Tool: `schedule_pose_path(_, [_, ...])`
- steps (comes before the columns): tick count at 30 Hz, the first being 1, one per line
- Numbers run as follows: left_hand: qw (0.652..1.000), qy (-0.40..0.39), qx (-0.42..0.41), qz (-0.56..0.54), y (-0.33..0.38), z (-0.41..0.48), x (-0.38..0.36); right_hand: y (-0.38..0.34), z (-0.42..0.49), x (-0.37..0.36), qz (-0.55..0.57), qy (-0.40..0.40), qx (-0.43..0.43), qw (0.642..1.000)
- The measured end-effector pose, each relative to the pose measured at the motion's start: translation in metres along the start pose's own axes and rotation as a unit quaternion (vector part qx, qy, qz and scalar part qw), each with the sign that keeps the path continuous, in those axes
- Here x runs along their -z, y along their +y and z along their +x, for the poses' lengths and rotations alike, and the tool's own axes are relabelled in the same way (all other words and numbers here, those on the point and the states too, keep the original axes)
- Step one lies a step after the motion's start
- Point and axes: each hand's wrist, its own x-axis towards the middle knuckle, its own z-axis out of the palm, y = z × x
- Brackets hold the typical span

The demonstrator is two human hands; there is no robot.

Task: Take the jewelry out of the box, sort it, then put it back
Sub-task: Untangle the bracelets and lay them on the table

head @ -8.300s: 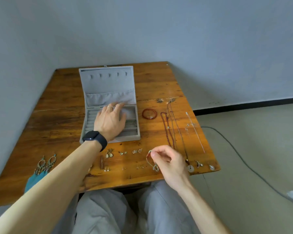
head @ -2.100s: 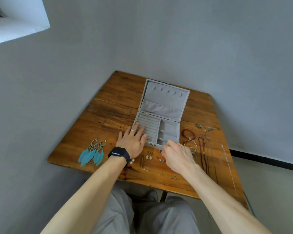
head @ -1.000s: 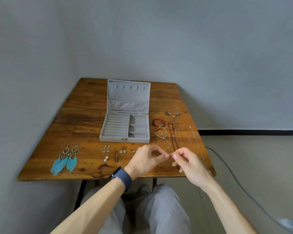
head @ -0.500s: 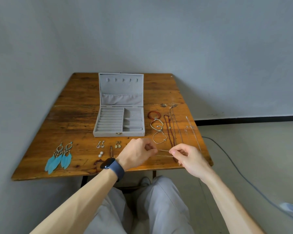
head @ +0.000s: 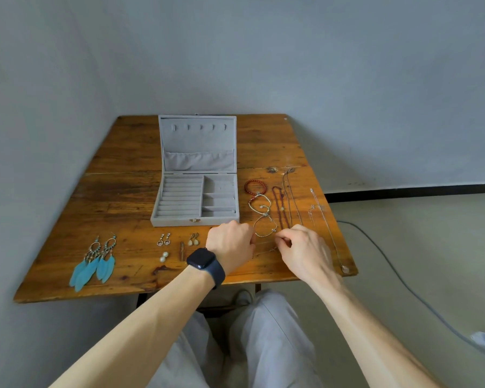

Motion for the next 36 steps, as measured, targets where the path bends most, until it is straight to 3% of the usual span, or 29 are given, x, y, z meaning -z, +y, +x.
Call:
schedule_pose_path(4, [1.0,-0.009,-0.008,0.023,-0.003,0.012,0.003,0.005,0.007,-0.003,-0.001,0.008,0.002,1.0])
schedule_pose_path(9, [0.998,0.039,-0.045,0.017,-0.014,0.031,0.01,0.013,0.016,-0.002,0.003,0.0,0.018,1.0])
schedule_pose_path(12, [0.994,0.004,-0.101,0.051,-0.015,0.038,0.005,0.013,0.019,-0.004,-0.034,-0.029,0.044,0.998])
schedule_pose_path(15, [0.991,-0.024,-0.105,0.078,-0.019,0.04,0.0,0.016,0.02,-0.005,-0.057,-0.041,0.062,0.996])
schedule_pose_path(27, [0.994,-0.011,-0.093,0.055,-0.016,0.03,0.005,0.016,0.015,-0.005,-0.02,-0.026,0.06,0.998])
schedule_pose_path(32, [0.989,0.044,-0.142,0.011,-0.015,0.001,0.0,0.017,-0.013,-0.005,0.004,-0.005,0.083,0.997])
schedule_pose_path(36, [0.988,0.028,-0.155,-0.002,-0.011,-0.024,-0.012,0.016,-0.028,-0.008,-0.034,-0.016,0.097,0.995])
